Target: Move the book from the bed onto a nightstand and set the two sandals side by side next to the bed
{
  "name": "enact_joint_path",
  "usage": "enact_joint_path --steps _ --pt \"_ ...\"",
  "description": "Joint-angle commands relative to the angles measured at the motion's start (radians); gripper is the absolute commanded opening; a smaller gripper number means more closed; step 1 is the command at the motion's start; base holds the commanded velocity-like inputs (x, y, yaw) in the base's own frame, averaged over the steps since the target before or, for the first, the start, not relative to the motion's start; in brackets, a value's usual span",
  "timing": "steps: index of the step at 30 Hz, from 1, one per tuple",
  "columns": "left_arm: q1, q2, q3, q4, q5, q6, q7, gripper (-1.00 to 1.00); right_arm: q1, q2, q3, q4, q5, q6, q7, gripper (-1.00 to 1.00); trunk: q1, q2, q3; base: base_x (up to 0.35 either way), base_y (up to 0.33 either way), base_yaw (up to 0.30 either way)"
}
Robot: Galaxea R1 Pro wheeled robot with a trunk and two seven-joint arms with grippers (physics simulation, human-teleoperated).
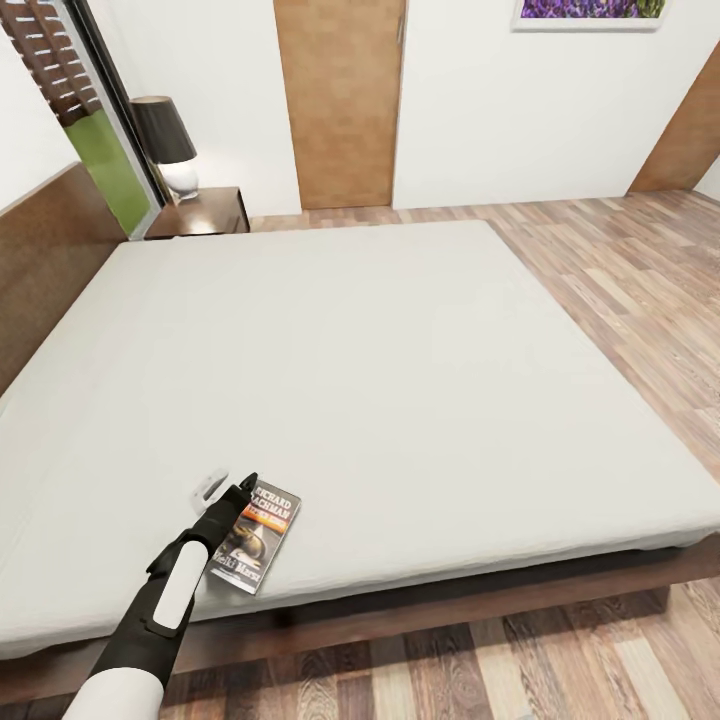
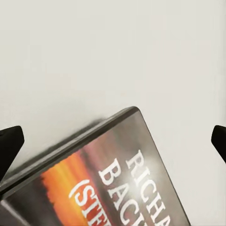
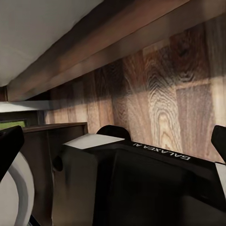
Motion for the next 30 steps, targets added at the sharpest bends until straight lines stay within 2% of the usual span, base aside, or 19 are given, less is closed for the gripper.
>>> enact_joint_path --steps 1,7,15,30 --pt "0.000 -0.001 0.003 -0.002 0.010 0.008 0.001 1.00 -0.001 0.000 0.008 0.001 -0.007 -0.007 0.001 1.00 0.000 0.000 -0.001 0.000 0.000 -0.018" --pt "0.000 -0.002 0.003 -0.002 0.010 0.008 0.001 1.00 -0.001 -0.002 0.008 0.001 -0.007 -0.007 0.003 1.00 0.000 0.000 0.000 0.000 0.000 -0.012" --pt "0.000 -0.001 0.003 -0.002 0.010 0.008 0.001 1.00 -0.001 -0.002 0.008 0.001 -0.007 -0.007 0.003 1.00 0.000 0.000 0.002 0.000 0.000 -0.185" --pt "0.000 -0.001 0.003 -0.002 0.010 0.008 0.001 1.00 -0.001 0.001 0.008 0.001 -0.007 -0.007 0.001 1.00 0.000 0.000 0.002 0.000 0.000 -0.011"
